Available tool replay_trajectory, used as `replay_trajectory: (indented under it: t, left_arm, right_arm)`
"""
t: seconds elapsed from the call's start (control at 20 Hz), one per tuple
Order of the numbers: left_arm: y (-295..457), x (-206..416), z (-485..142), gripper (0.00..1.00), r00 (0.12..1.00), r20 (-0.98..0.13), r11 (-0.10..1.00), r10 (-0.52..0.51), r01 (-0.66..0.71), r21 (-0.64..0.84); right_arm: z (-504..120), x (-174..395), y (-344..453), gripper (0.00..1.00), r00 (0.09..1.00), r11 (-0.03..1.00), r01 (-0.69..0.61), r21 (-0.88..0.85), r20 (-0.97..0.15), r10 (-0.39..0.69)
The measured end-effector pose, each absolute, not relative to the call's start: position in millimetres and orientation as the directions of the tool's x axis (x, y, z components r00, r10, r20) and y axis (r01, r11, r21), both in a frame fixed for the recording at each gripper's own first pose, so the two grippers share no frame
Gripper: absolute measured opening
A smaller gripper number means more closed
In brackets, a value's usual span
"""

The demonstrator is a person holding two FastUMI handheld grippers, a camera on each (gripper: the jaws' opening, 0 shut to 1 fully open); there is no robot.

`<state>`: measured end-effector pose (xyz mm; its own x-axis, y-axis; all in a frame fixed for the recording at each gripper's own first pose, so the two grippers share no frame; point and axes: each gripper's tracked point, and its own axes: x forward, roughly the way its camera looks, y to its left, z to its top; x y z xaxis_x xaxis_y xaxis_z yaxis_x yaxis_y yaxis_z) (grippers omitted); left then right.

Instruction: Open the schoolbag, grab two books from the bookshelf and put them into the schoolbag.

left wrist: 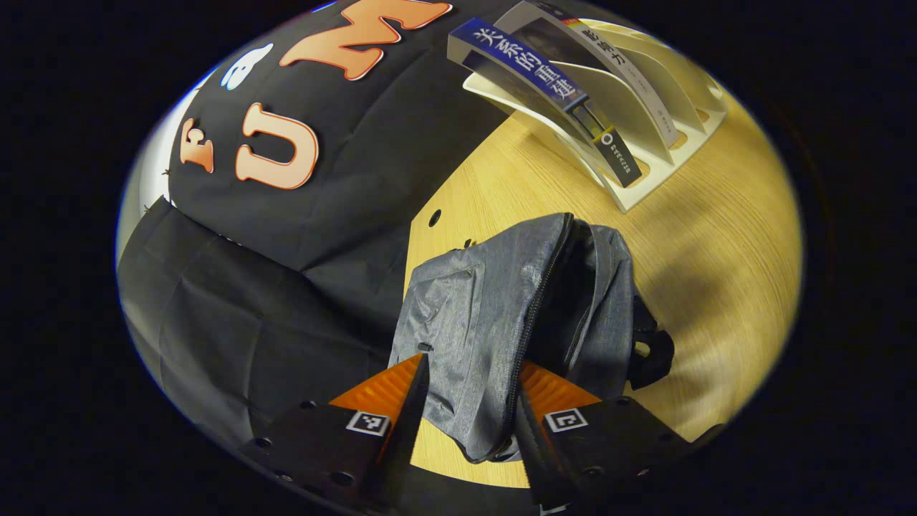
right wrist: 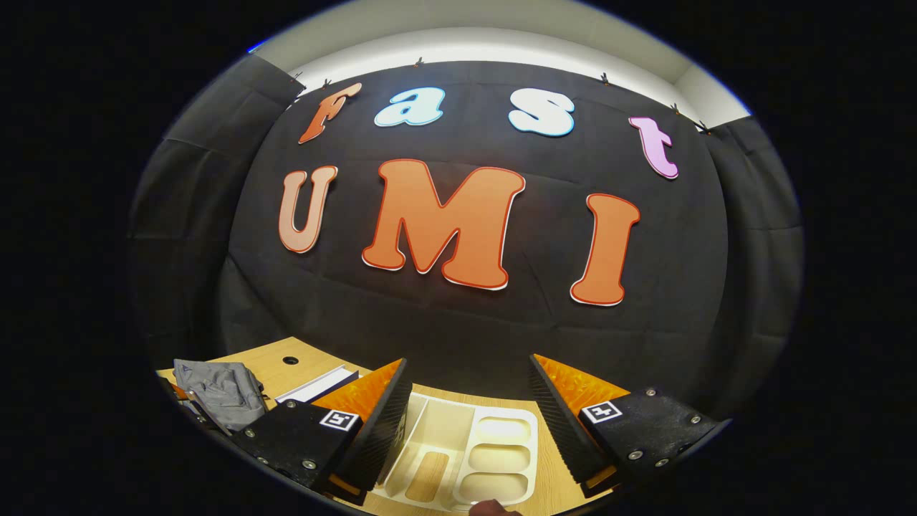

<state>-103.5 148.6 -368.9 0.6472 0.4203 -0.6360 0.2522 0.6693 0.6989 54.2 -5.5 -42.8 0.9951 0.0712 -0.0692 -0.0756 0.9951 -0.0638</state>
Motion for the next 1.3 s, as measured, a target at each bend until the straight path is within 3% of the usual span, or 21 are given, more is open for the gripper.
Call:
replay_trajectory:
  t: [0.15, 0.2, 0.3, 0.4, 0.75, 1.1, 1.3]
  left_arm:
    - [158, -103, -383, 0.43, 0.635, -0.669, 0.691, 0.386, 0.281, 0.665]
    - [159, -104, -386, 0.30, 0.626, -0.685, 0.702, 0.372, 0.294, 0.649]
    - [160, -107, -392, 0.15, 0.610, -0.728, 0.735, 0.313, 0.331, 0.592]
    - [155, -109, -397, 0.11, 0.586, -0.775, 0.779, 0.236, 0.363, 0.511]
    - [151, -110, -388, 0.07, 0.502, -0.865, 0.822, 0.005, 0.491, 0.290]
    - [160, -103, -365, 0.06, 0.436, -0.881, 0.812, -0.182, 0.572, 0.116]
    - [168, -95, -340, 0.06, 0.416, -0.872, 0.810, -0.258, 0.585, 0.039]
  right_arm:
    - [-37, 49, 11, 0.97, 0.996, 0.994, -0.061, -0.091, -0.075, 0.055]
    - [-35, 47, 16, 0.97, 0.996, 0.994, -0.049, -0.094, -0.078, 0.042]
    - [-29, 41, 29, 0.97, 0.997, 0.996, -0.020, -0.089, -0.081, 0.013]
    - [-28, 37, 44, 0.97, 0.995, 0.996, 0.005, -0.092, -0.096, -0.014]
    - [-37, 27, 90, 0.97, 0.980, 0.992, 0.051, -0.112, -0.186, -0.071]
    - [-56, 29, 116, 0.97, 0.935, 0.986, 0.085, -0.144, -0.330, -0.129]
    - [-69, 40, 130, 0.98, 0.901, 0.988, 0.046, -0.148, -0.421, -0.105]
